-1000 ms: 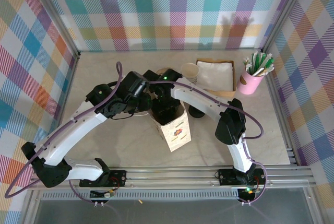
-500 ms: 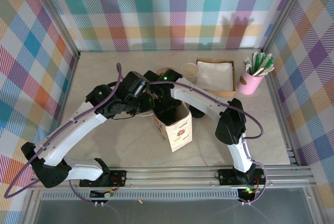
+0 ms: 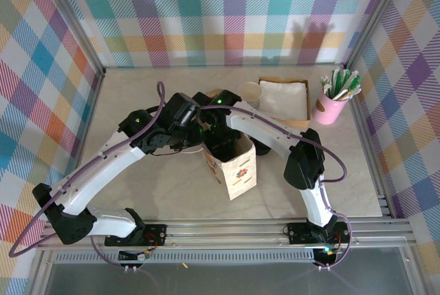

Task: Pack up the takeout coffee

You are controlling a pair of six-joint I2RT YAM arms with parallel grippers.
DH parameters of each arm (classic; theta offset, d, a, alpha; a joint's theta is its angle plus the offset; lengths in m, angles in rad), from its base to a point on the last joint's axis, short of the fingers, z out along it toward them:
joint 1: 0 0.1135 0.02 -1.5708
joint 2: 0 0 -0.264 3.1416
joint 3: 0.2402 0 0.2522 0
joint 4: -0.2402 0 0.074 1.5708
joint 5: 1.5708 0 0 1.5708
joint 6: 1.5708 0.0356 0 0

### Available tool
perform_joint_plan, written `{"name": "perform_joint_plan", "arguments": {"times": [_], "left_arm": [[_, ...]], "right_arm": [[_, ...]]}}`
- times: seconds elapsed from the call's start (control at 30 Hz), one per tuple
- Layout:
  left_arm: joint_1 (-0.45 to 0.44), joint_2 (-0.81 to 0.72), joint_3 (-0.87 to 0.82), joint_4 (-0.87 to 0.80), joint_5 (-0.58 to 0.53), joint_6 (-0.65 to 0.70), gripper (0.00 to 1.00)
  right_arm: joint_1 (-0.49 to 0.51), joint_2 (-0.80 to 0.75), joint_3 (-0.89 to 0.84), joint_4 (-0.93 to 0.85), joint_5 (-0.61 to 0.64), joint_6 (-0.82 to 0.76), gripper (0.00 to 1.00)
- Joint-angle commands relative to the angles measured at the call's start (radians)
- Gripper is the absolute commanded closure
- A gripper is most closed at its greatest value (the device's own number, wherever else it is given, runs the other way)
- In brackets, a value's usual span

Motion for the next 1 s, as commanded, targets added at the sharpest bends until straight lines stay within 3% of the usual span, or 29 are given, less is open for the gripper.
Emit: {"name": "perform_joint_plan", "arguments": {"times": [0.0, 0.2, 0.5, 0.97], "left_arm": [[-0.009, 0.038, -0.023, -0.055, 0.05, -0.007, 0.82], [-0.009, 0.034, -0.022, -0.052, 0.056, 0.003, 1.0], [-0.026, -0.008, 0.003, -0.078, 0.071, 0.157, 1.0], [-0.102, 0.083, 0.06, -0.085, -0.005, 0.178, 1.0]], "right_arm": [[0.023, -0.072, 0.006, -0.009, -0.003, 0.021, 0.68], [0.023, -0.073, 0.003, -0.008, 0.005, 0.025, 0.68], [0.027, -0.055, 0.078, -0.098, -0.023, 0.086, 0.68], [0.014, 0.055, 0.147, -0.145, -0.009, 0.051, 0.64]]}}
